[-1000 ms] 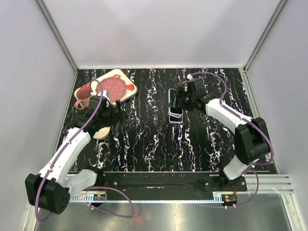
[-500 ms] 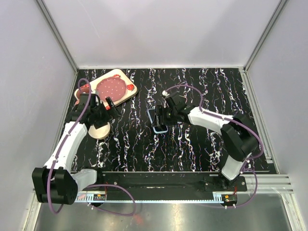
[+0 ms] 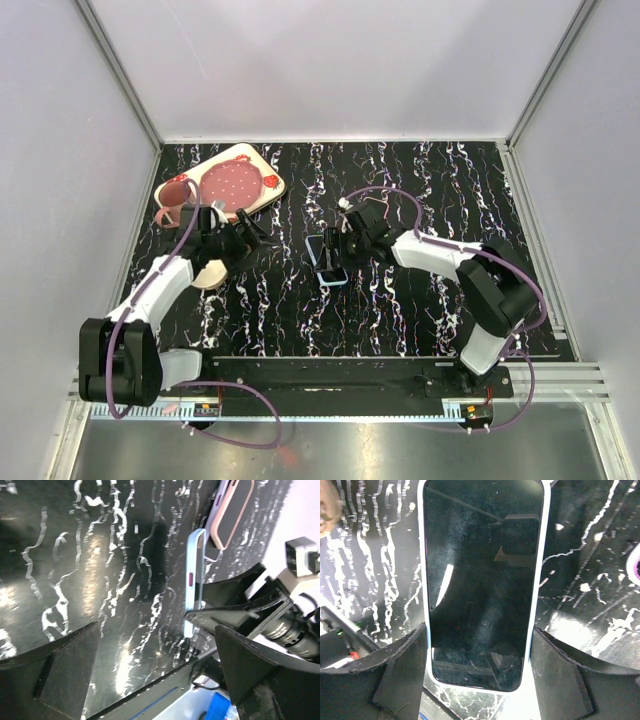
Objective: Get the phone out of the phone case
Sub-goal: Pick up the phone at the center of the board.
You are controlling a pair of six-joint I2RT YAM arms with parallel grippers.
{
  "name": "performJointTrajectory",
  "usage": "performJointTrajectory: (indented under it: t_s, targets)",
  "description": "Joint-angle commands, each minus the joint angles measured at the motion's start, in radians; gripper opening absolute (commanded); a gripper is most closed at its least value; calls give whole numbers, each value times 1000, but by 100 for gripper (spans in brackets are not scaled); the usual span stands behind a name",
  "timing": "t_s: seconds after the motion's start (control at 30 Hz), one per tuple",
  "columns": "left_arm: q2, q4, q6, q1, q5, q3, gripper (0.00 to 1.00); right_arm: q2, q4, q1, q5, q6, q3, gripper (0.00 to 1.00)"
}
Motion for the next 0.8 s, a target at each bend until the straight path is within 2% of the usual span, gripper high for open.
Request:
performJointTrajectory:
  t_s: [0.0,0.2,0.27,0.33,0.5,0.77]
  targets:
    - [56,280,-144,-39,138,-3,99,-98,176,10,-103,46,5,46]
    - [169,328,-166,-128,102,28,98,-124,229,11,-119,71,16,46]
    - [207,401,-211,-131,123,20,97,-115,207,13,-114,63,39,46]
    - [223,464,-253,-139,141,20,95,-109,194,11,-116,54,61,47]
    - [234,484,-261,-180,120,51,92,-93,153,13,-111,51,91,46]
    - [286,615,-356,-198,76,14,88,-104,148,14,-110,48,93,47]
